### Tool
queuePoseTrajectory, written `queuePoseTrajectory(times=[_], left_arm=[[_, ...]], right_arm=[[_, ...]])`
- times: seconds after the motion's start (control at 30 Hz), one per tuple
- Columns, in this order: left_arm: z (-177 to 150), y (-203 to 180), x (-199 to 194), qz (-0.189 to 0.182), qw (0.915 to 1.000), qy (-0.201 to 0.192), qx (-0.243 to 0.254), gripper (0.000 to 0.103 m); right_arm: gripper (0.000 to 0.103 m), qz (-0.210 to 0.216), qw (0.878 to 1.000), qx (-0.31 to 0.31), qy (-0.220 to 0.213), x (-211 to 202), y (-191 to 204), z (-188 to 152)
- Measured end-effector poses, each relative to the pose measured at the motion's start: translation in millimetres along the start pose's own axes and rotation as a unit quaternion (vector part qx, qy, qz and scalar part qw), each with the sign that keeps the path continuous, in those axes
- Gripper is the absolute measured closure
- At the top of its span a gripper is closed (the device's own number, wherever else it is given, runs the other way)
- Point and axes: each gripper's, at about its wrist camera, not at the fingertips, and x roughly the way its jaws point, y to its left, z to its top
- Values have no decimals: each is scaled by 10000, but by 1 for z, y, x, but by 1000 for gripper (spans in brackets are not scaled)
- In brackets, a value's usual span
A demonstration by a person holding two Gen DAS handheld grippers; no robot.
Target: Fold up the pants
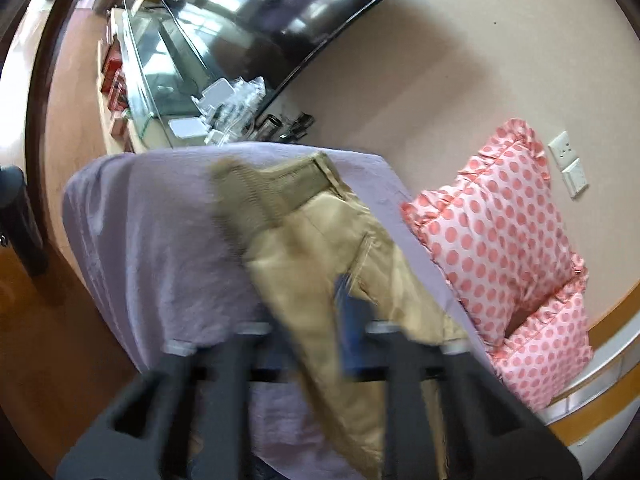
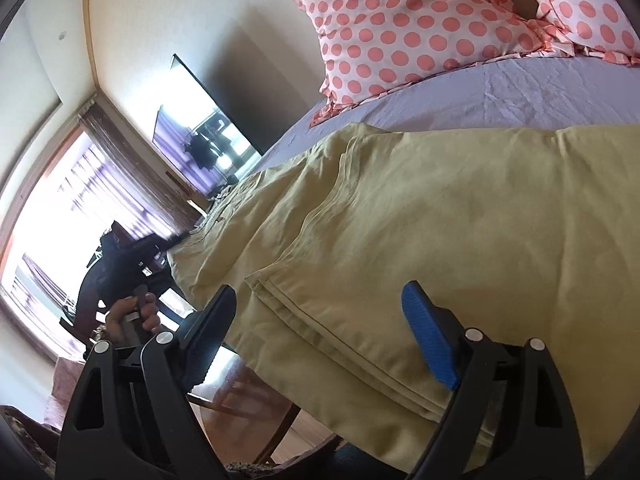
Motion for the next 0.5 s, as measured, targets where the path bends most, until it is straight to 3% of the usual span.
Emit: queuePoseTrajectory(times=[0.13,0.23,0.27,0.33,0.43,0.47,0.5], left_arm=[[3,-47,-13,173,9953,-195,937,101],[-3,-121,-24,-152,9813,-276,1900,102],[-14,-155,-26,-430,9716,-223,2318,102],[-46,-211,-29,-909,9469,-116,3081,102],[-137,-289,-26,-1887,8840,514,4246,102],[-162,-300,-23,-2074,8685,755,4439,102],[-198,-311,-17,-2278,8448,1138,4706,102]], right_arm=[[15,-13,9998,122,-172,-14,-8,3],[14,-128,9978,317,-575,-39,-22,8],[14,-228,9956,421,-806,-53,-28,10],[14,-441,9901,623,-1181,-77,-41,13],[11,-904,9699,1199,-1915,-132,-72,12],[10,-1060,9597,1441,-2166,-154,-84,9],[8,-1126,9545,1556,-2280,-164,-90,7]])
